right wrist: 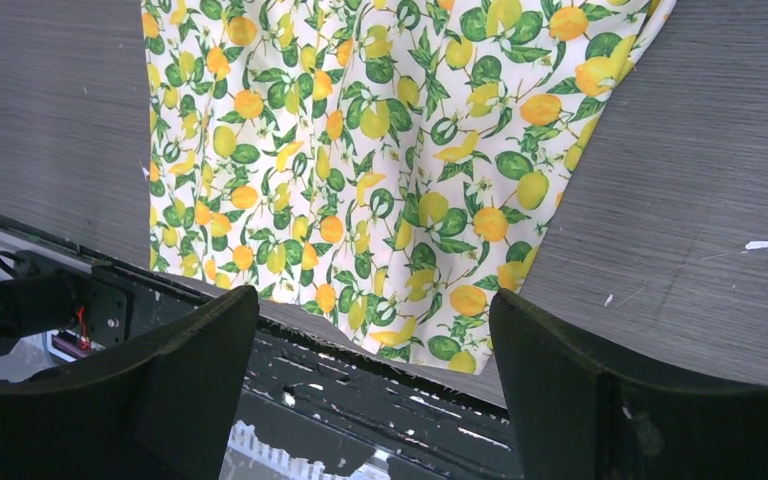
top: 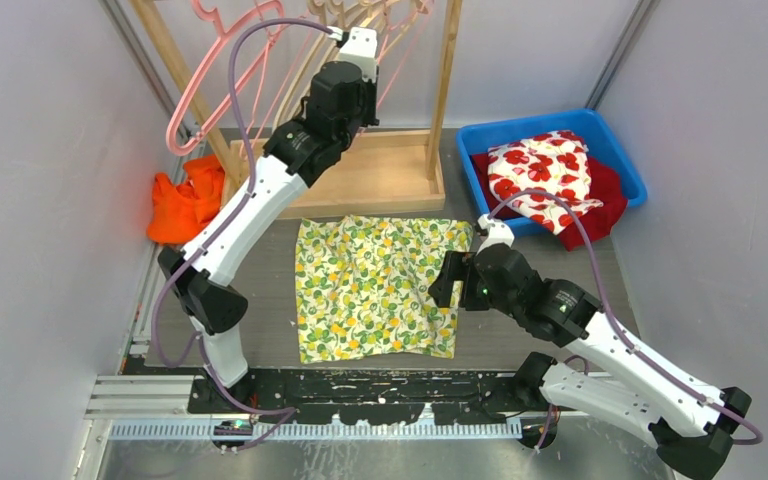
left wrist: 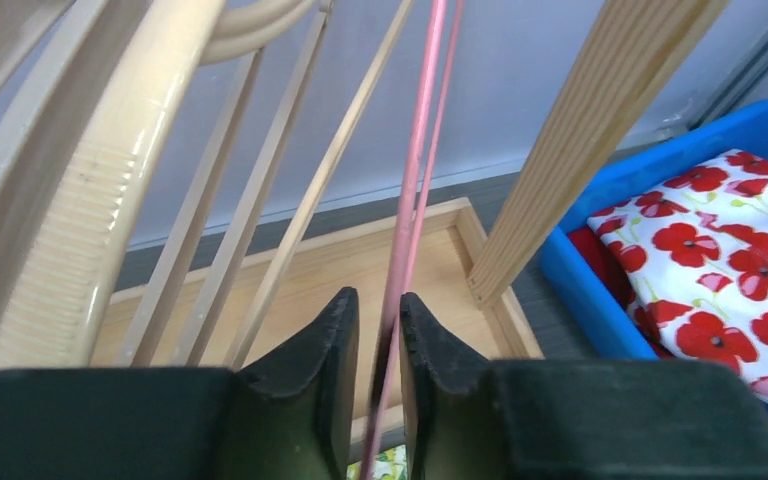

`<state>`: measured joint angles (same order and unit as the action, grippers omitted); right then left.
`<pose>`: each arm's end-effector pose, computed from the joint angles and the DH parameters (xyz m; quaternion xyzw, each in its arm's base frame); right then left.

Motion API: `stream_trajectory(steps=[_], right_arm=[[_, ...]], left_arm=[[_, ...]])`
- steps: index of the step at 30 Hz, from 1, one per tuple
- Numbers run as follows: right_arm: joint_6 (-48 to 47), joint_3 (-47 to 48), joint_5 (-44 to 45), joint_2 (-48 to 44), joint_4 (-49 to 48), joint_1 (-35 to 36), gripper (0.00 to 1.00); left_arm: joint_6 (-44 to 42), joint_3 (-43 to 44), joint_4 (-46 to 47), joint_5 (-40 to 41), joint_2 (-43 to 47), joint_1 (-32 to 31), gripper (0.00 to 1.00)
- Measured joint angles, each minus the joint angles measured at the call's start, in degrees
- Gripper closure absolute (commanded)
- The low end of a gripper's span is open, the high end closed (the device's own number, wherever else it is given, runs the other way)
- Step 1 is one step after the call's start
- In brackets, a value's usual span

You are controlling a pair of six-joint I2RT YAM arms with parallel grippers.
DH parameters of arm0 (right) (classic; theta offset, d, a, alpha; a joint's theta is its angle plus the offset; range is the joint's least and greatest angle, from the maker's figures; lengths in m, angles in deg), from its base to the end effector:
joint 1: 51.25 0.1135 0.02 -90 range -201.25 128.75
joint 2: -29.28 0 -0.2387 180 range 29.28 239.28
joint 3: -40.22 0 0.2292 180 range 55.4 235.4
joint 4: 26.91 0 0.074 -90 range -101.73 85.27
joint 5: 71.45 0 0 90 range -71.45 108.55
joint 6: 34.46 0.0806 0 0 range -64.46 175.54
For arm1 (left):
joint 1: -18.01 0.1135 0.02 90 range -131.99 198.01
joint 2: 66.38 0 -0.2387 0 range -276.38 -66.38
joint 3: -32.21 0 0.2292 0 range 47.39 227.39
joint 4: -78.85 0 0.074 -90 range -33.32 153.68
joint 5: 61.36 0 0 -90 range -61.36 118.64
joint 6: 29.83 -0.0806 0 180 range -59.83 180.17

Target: Place the skirt on the hanger

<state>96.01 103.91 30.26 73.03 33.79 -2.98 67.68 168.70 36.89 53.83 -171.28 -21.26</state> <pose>0.1313 0.1226 0.2569 -0.0191 0.9051 0.2235 0.3611 0.3478 -0.2400 0.4378 0.0708 0.7592 -0.0943 0.6400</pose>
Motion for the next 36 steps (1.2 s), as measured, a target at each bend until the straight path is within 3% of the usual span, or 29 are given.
stream_trajectory(steps=[3, 20, 25, 36], right_arm=[[0.02, -0.24, 0.00, 0.00, 0.00, 0.00, 0.10], [0.20, -0.90, -0.02, -0.52, 0.02, 0.00, 0.10], [0.17, -0.96, -0.02, -0.76, 0.02, 0.00, 0.10], [0.09, -0.96, -0.07, -0.59, -0.07, 0.00, 0.10]], left_arm=[[-0.13, 0.87, 0.04, -1.05, 0.00, -0.15, 0.99], [-0.48, 5.95, -1.97, -4.42, 1.31, -0.37, 1.00], [-0.22, 5.44, -6.82, -5.88, 4.20, -0.59, 1.00], [4.22, -21.46, -11.28, -6.60, 25.22, -5.46, 1.00]])
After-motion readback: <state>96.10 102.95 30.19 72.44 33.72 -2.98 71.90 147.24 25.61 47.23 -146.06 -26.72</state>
